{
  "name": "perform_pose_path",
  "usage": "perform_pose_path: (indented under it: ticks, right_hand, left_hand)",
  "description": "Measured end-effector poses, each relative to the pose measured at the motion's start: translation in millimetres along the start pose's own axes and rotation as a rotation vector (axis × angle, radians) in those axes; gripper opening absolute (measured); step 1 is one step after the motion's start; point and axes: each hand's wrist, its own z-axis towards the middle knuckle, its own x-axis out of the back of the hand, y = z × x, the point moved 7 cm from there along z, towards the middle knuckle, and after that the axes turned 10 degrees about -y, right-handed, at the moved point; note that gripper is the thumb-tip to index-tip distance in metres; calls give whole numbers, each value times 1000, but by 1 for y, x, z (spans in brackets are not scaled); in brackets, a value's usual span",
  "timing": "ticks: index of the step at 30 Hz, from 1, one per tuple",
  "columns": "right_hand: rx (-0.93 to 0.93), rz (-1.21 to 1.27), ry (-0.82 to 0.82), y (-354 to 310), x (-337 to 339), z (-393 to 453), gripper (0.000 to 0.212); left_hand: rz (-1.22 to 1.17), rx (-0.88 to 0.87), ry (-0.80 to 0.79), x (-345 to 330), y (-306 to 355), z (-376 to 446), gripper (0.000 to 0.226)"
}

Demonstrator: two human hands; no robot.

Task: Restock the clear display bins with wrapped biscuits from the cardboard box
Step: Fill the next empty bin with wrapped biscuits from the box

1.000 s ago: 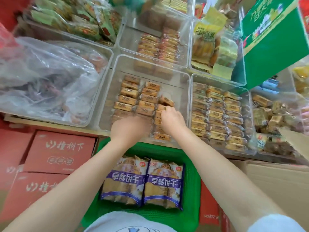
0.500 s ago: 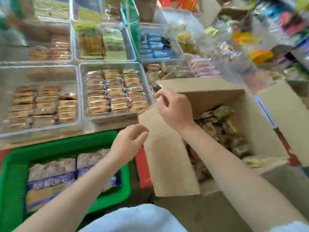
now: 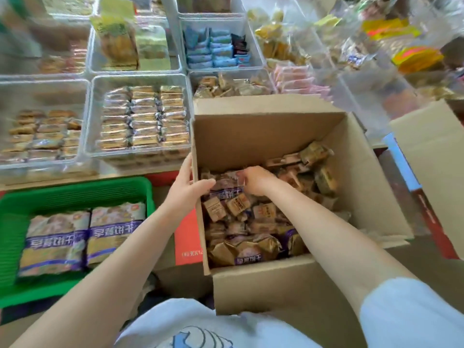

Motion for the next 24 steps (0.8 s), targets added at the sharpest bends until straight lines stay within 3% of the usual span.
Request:
perform_pose_path:
  ticks: [6, 9, 11, 14, 16, 20, 22, 24]
  right_hand:
    - [44, -574, -165, -10, -62, 41, 67]
    - [64, -622, -126, -7, -71, 50, 60]
    - [81, -491, -84, -7, -62, 47, 53]
    - [78, 69, -73, -2, -31, 28, 70]
    - [84, 326, -56, -2, -2, 8, 68]
    - [271, 653, -38, -24, 49, -48, 48]
    - [454, 776, -37, -49, 67, -79, 40]
    - [554, 715, 68, -79, 85, -104, 27]
  left_hand:
    - [-14, 6, 43, 1, -4, 1, 70]
    - [-23, -3, 59, -1, -4, 2, 67]
    - [-24, -5, 69, -3, -3, 3, 66]
    - [-1, 0, 70, -2, -3, 3, 69]
    - [2, 6, 61, -2, -4, 1, 73]
    - [14, 119, 133, -1, -3, -9, 64]
    - [-86, 48, 244, 14, 10, -17, 46]
    - [-262, -53, 283, 34, 33, -22, 32]
